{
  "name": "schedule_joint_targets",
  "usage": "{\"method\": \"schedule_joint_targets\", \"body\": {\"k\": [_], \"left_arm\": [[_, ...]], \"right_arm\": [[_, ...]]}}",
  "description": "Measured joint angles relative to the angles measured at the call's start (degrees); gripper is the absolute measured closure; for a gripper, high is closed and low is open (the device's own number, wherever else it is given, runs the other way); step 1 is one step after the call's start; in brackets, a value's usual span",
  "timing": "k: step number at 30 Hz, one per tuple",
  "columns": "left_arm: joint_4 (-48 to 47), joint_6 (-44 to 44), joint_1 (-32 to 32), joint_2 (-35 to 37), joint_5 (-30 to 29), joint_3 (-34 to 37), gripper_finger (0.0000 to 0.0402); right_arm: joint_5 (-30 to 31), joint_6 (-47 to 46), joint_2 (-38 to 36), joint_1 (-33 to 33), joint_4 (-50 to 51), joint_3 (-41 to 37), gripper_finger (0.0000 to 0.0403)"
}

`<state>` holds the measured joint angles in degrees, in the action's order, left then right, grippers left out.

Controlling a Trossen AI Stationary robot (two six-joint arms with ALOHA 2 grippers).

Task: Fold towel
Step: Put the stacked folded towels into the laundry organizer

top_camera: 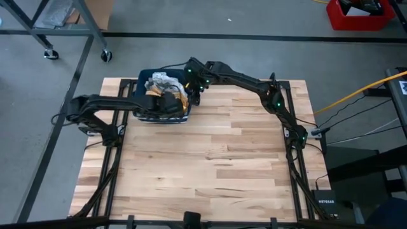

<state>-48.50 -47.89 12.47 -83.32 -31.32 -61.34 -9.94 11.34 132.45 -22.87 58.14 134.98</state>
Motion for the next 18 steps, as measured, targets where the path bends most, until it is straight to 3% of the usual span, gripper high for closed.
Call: {"method": "schedule_joint_targets", "body": {"k": [7, 12, 18], "left_arm": [[11.98, 5.98, -0.01, -9.53, 9.0, -0.28, 0.0399], [18.77, 2.94, -1.3, -13.26, 17.79, -0.21, 0.04], [22.59, -0.22, -5.62, -13.65, 20.06, -1.04, 0.04]], "right_arm": [[0.85, 3.92, -5.04, -0.03, 9.82, 0.02, 0.018], [1.44, 4.95, -9.52, -0.03, 13.32, 0.02, 0.018], [2.43, 5.26, -14.63, -0.03, 14.51, 0.02, 0.018]]}}
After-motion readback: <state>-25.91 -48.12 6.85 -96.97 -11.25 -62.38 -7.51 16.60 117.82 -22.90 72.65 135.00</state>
